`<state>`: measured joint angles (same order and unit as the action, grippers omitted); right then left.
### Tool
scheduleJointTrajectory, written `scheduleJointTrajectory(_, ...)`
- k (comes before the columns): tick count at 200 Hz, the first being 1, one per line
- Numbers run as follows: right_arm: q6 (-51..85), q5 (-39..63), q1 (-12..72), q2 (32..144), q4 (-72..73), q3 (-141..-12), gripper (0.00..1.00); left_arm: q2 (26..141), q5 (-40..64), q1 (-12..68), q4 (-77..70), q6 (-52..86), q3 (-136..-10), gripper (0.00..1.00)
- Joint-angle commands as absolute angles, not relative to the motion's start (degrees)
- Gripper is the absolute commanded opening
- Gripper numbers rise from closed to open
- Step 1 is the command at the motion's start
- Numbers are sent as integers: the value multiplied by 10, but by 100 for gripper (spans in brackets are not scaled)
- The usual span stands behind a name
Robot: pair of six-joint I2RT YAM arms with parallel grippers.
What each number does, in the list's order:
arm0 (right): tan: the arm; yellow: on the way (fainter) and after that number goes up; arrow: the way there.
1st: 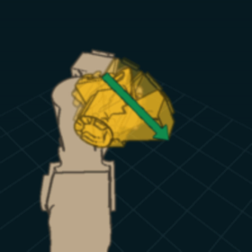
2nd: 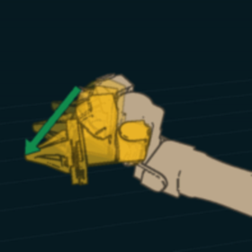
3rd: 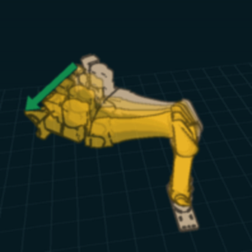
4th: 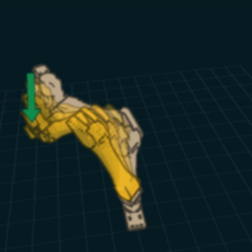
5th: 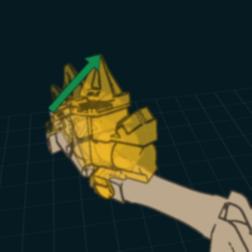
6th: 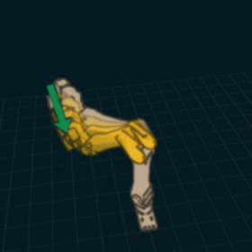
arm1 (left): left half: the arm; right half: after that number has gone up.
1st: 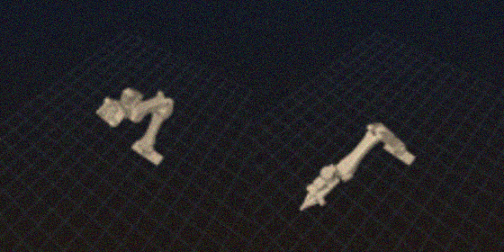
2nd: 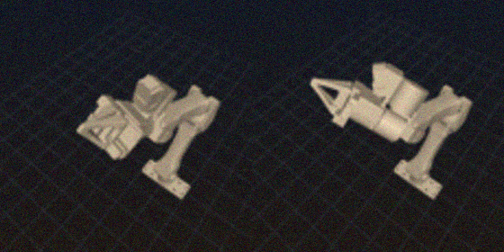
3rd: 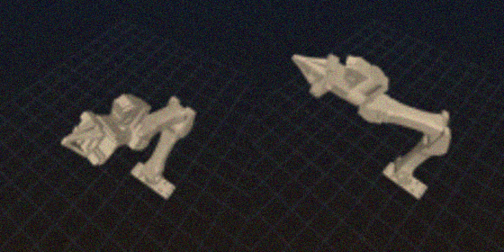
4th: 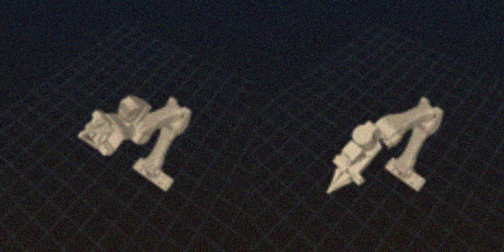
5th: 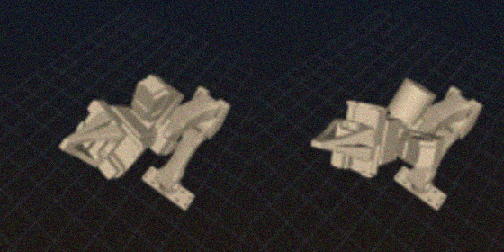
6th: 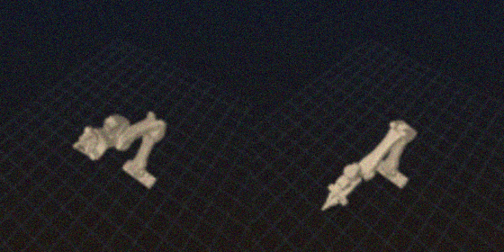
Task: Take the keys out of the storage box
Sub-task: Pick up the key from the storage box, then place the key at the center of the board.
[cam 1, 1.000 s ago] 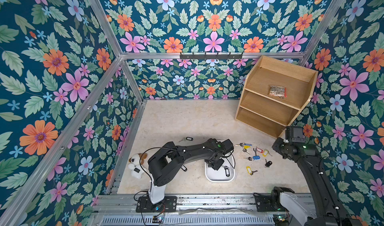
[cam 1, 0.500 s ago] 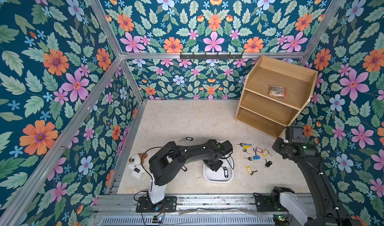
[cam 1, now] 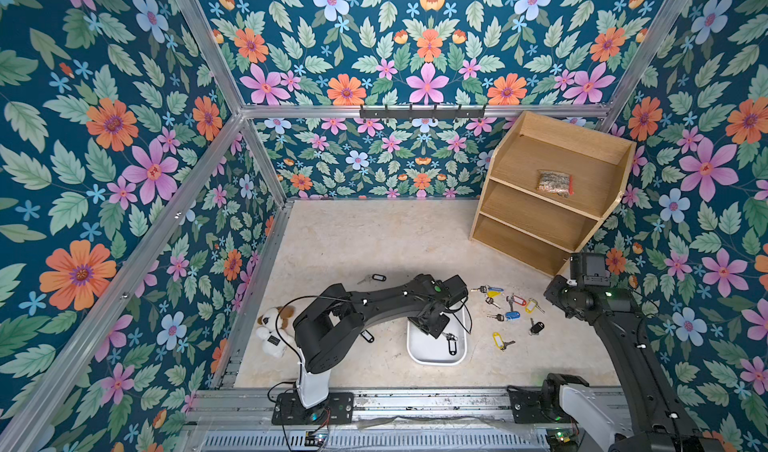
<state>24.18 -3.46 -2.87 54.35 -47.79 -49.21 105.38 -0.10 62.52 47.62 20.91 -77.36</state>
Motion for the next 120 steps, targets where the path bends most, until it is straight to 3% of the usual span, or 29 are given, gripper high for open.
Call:
scheduleJointTrajectory(1,241,-44,-28,541,-475,-492,31,1012,-23,622,474,235,-795,0)
scheduleJointTrajectory(34,240,-40,-28,542,-474,-491,31,926,-56,584,468,274,-796,0)
scheduleJointTrajectory(73,236,-38,-28,541,-473,-490,30,823,-19,449,438,294,-708,0)
scheduleJointTrajectory(120,223,10,-26,522,-470,-496,28,876,23,350,409,249,-674,0)
